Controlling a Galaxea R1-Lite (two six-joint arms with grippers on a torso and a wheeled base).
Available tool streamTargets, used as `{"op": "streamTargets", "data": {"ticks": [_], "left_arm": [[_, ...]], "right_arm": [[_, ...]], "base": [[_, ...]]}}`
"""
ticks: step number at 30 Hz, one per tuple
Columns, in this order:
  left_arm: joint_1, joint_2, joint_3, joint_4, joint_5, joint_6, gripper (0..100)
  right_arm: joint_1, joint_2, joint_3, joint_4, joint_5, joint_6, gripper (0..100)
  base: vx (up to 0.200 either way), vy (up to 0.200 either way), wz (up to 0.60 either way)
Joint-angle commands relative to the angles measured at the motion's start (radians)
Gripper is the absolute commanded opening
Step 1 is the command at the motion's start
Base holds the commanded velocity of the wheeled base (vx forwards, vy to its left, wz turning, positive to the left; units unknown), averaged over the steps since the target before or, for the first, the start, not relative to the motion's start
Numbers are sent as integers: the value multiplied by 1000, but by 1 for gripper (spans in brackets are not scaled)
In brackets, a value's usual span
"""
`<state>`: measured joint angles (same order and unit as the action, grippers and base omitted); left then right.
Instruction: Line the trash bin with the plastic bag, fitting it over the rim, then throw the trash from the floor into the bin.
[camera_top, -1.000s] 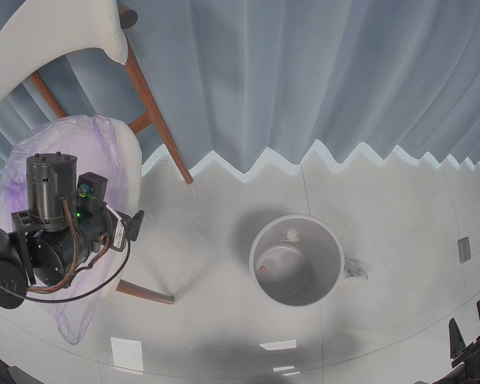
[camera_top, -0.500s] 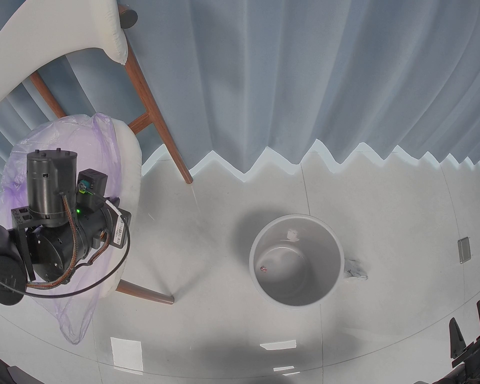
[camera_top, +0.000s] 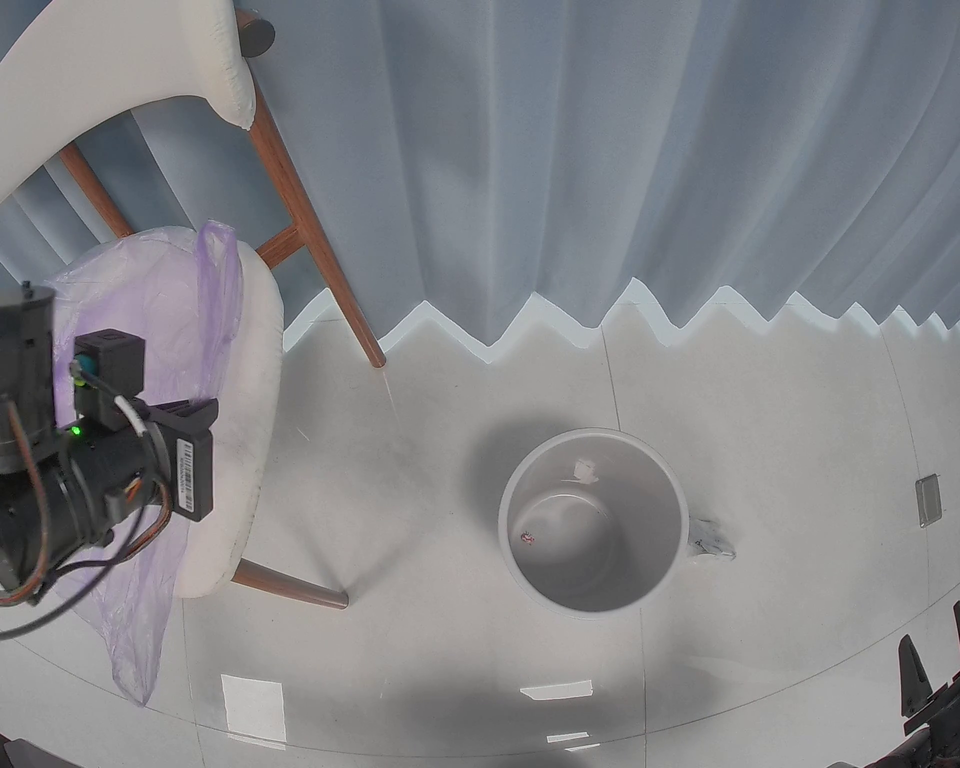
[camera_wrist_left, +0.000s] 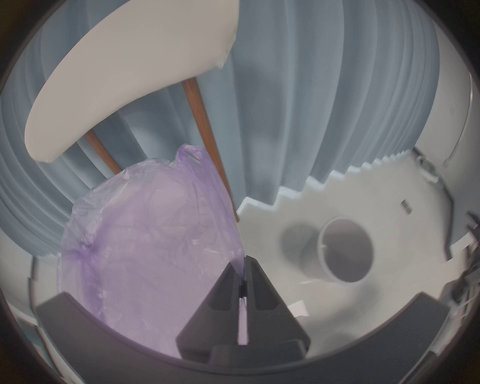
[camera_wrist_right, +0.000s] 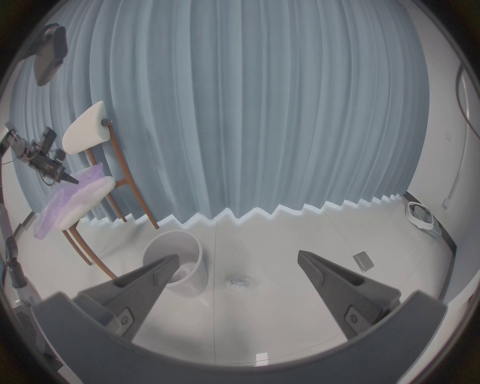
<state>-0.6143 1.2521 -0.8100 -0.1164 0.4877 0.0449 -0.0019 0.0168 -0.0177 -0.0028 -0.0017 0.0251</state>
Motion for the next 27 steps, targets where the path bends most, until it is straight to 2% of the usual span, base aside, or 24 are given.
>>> {"op": "streamTargets", "data": {"ticks": [1,2,3,6,10,12,13,15,18,19,20,25,26,27], "left_arm": [[-93,-172,-49,83,-70,-96,0],[-93,-172,-49,83,-70,-96,0],[-104,-189,-109,119,-152,-172,0],[-154,-217,-176,198,-244,-319,0],[-216,-257,-198,245,-342,-428,0],[-219,-254,-210,238,-399,-465,0],[-219,-252,-213,238,-403,-468,0],[-234,-249,-242,238,-471,-560,0],[-285,-252,-245,205,-572,-657,0],[-288,-252,-245,201,-581,-665,0],[-286,-247,-241,164,-633,-706,0],[-289,-235,-198,32,-770,-816,0],[-289,-235,-198,32,-770,-816,0],[-291,-226,-167,-37,-830,-841,0]], "right_arm": [[0,-17,18,0,0,-1,100],[0,-17,18,0,0,-1,100],[0,-17,18,0,0,-1,100],[0,-17,18,0,0,-1,100],[0,-17,18,0,0,-1,100],[0,-17,18,0,0,-1,100],[0,-17,18,0,0,-1,100],[0,-17,18,0,0,-4,100],[0,-17,18,0,0,-7,100],[0,-17,18,0,0,-7,100],[0,-17,18,1,0,-7,100],[0,-15,18,3,2,-7,100],[0,-15,18,3,2,-7,100],[0,-15,18,3,2,-7,100]], "base": [[0,0,0],[0,0,0],[0,0,0],[0,0,0],[0,0,0],[0,0,0],[0,0,0],[0,0,0],[0,0,0],[0,0,0],[0,0,0],[0,0,0],[0,0,0],[0,0,0]]}}
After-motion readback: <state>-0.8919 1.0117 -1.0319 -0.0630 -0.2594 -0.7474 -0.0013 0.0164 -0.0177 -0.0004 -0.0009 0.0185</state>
